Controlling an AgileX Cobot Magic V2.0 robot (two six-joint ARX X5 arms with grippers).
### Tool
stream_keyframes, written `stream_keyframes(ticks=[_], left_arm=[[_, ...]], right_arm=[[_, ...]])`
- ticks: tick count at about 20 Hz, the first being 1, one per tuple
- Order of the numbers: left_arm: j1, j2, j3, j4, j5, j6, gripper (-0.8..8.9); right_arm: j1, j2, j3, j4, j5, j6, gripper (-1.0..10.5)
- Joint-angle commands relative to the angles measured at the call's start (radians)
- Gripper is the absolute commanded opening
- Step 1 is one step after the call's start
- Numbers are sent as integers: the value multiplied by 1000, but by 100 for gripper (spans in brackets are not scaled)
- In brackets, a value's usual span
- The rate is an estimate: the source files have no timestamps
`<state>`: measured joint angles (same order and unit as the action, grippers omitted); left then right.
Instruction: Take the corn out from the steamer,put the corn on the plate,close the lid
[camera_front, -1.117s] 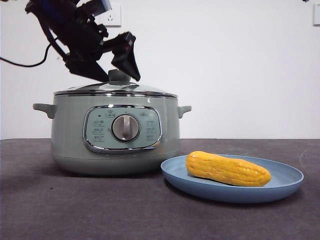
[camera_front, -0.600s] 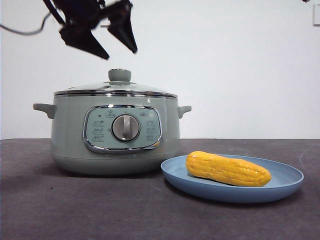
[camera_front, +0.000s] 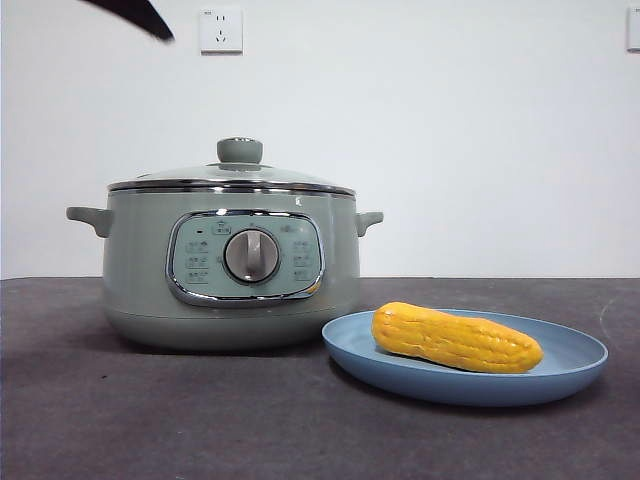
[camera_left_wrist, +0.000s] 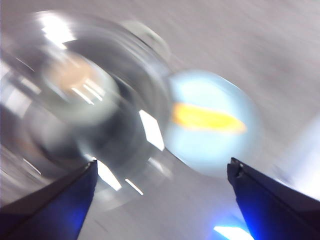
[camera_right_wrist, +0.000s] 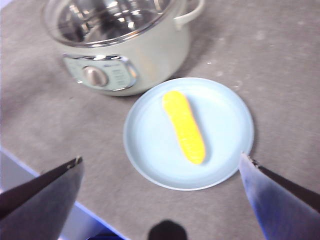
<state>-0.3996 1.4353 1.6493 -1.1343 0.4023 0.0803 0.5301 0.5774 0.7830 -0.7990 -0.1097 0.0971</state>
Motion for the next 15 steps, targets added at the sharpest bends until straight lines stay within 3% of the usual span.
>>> stream_keyframes(ticks=[1, 4, 7, 11, 14, 15], left_arm=[[0, -43, 7, -90, 63, 26, 434], [-4, -92, 7, -180, 71, 31, 423], [-5, -132, 7, -253, 69, 59, 279], [-5, -185, 7, -254, 67, 64, -21], [-5, -209, 7, -254, 66, 73, -8], [-5, -215, 7, -254, 66, 74, -8]], right_arm=[[2, -2, -6, 2, -48, -17, 657], [2, -2, -6, -5, -70, -21, 657], [2, -2, -6, -24, -76, -23, 603], [2, -2, -6, -56, -75, -23, 285], [2, -2, -6, -68, -74, -23, -7], [2, -2, -6, -69, -74, -23, -10]])
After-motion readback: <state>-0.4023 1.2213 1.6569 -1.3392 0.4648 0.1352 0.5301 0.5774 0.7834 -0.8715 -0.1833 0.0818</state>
